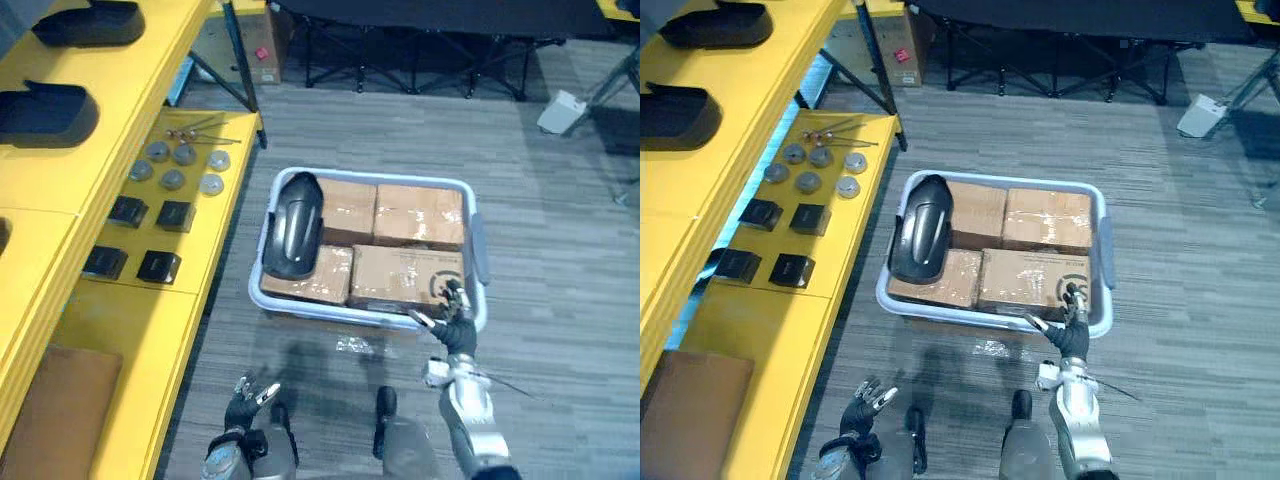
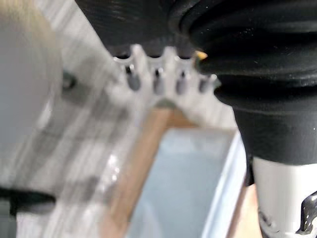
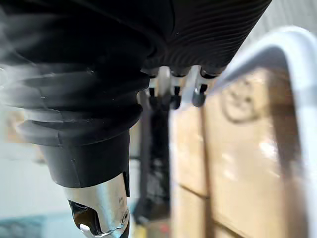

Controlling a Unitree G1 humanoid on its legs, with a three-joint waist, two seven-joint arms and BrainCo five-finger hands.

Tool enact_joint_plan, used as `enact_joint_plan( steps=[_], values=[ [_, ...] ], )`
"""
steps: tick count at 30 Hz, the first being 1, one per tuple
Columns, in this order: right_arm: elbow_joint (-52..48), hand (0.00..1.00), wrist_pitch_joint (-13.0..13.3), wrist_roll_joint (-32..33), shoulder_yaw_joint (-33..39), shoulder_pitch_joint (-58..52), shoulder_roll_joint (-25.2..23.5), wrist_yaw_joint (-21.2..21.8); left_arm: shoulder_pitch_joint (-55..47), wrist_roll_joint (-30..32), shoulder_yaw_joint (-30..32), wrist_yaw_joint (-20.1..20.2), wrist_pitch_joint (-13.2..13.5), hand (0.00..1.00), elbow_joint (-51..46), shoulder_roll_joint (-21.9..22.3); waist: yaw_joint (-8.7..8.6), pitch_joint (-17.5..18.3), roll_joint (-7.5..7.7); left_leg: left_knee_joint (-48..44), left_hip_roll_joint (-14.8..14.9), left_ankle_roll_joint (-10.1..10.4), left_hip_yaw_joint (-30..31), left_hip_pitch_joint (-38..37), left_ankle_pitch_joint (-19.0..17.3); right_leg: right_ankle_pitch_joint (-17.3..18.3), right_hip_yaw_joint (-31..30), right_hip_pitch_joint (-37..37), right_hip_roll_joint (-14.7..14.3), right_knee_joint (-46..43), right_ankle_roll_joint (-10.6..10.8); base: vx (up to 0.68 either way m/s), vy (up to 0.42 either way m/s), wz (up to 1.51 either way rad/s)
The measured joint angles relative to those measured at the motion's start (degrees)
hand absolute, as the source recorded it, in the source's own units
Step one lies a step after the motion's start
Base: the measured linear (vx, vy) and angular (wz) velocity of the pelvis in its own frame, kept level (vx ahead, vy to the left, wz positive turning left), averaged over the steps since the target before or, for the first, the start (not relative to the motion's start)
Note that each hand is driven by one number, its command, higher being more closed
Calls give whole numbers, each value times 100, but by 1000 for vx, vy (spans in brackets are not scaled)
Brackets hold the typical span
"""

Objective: Walk over and take plastic housings, then place them on the shelf

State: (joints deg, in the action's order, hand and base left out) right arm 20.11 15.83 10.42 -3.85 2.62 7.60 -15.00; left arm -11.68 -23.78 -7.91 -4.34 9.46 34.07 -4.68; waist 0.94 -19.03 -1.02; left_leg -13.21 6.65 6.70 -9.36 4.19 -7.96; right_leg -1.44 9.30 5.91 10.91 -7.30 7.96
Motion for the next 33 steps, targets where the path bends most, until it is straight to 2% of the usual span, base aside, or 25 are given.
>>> enact_joint_plan(
  steps=[2, 5, 7, 9, 11, 13, 14, 15, 16, 19, 21, 23, 25, 26, 31, 33],
  values=[
    [469, 0, -109, 4, 61, 922, 167, 11, 68, -48, 1, -74, -15, 0, -17, 3, 98, -177, -78, -229, -69, -89, 95, 125, -52, -114, 88, -113, 34, 127, 39, -10, 81, 19],
    [1053, 0, -241, 25, 262, 2067, 486, 16, 200, -112, 38, -98, -27, 0, -121, 2, 245, -425, -123, -331, -94, -96, 309, 358, -56, -225, 303, -115, 35, 253, 28, -60, 35, 35],
    [1722, 0, -346, 234, 439, 3024, 904, 28, 284, -86, 46, -81, 7, 0, -145, 2, 430, -620, -177, -347, -126, -100, 533, 546, -20, -263, 489, -83, 36, 286, 12, -67, -8, 43],
    [2146, 0, -402, 241, 471, 3557, 1099, 69, 286, -87, 54, -47, 45, 0, -130, -5, 553, -624, -193, -387, -150, -99, 610, 703, -3, -269, 563, 11, 37, 280, 7, -34, 3, 25],
    [2504, 0, -495, 240, 461, 4039, 1262, 118, 344, -89, 46, 30, 49, 0, -80, 9, 640, -687, -289, -510, -173, -100, 716, 837, -3, -272, 663, 19, 45, 269, 5, -13, 15, 23],
    [2915, 0, -597, 239, 418, 4592, 1470, 108, 406, -95, 6, 99, 47, 0, 126, 53, 797, -768, -450, -575, -206, -113, 767, 938, 4, -272, 742, 71, 106, 219, 5, -24, 28, 18],
    [2999, 0, -621, 238, 367, 4708, 1537, 105, 406, -140, 5, 102, 51, 0, 152, 74, 806, -784, -493, -608, -219, -119, 805, 993, 7, -272, 786, 98, 125, 185, 5, -35, 44, 25],
    [3110, 0, -712, 238, 320, 4926, 1653, 106, 443, -177, -21, 115, 57, 0, 153, 79, 846, -846, -603, -691, -248, -129, 891, 1089, 10, -272, 840, 153, 154, 97, 6, -42, 42, 20],
    [3266, 0, -757, 238, 301, 5107, 1729, 107, 503, -269, -99, 123, 74, 0, 154, 90, 958, -884, -659, -751, -260, -130, 896, 1167, 10, -268, 884, 262, 192, -12, 7, -45, 40, 14],
    [3655, 0, -906, 224, 69, 5380, 1895, 85, 624, -343, -246, 203, 188, 0, 195, 93, 1119, -1000, -814, -959, -318, -202, 999, 1298, -24, -174, 1024, 341, 291, -284, 20, -76, 46, 16],
    [3727, 0, -999, 224, 14, 5461, 1929, 24, 653, -385, -250, 263, 228, 0, 233, 93, 1147, -1010, -838, -1065, -376, -232, 1052, 1420, -48, -37, 1103, 457, 394, -498, 30, -76, 42, 22],
    [3842, 0, -1034, 211, -142, 5563, 1989, -15, 719, -521, -250, 313, 261, 0, 345, 61, 1264, -1012, -848, -1157, -398, -245, 1061, 1577, -55, 15, 1103, 650, 455, -693, 6, -74, 35, 6],
    [3963, 0, -1251, 200, -161, 5620, 2039, -59, 723, -643, -254, 329, 262, 0, 358, 59, 1350, -1019, -863, -1178, -415, -245, 1070, 1593, -55, 38, 1109, 684, 492, -769, 5, -63, 26, 4],
    [3987, 0, -1419, 189, -164, 5638, 2121, -134, 737, -761, -302, 330, 262, 0, 358, 78, 1409, -1045, -924, -1236, -423, -262, 1080, 1599, -66, 68, 1112, 683, 515, -840, 6, -70, 26, 5],
    [4350, 0, -2094, 172, -166, 5699, 2207, -278, 746, -1014, -413, 433, 260, 0, 382, 38, 1439, -1035, -982, -1338, -452, -259, 1202, 1789, -59, 202, 1225, 851, 610, -1065, -18, -65, 25, 12],
    [4452, 0, -2268, 166, -165, 5699, 2211, -275, 751, -1023, -425, 446, 260, 0, 388, 43, 1477, -1022, -1001, -1337, -442, -251, 1198, 1805, -54, 242, 1225, 905, 618, -1132, -43, 0, 0, 0]
  ],
)
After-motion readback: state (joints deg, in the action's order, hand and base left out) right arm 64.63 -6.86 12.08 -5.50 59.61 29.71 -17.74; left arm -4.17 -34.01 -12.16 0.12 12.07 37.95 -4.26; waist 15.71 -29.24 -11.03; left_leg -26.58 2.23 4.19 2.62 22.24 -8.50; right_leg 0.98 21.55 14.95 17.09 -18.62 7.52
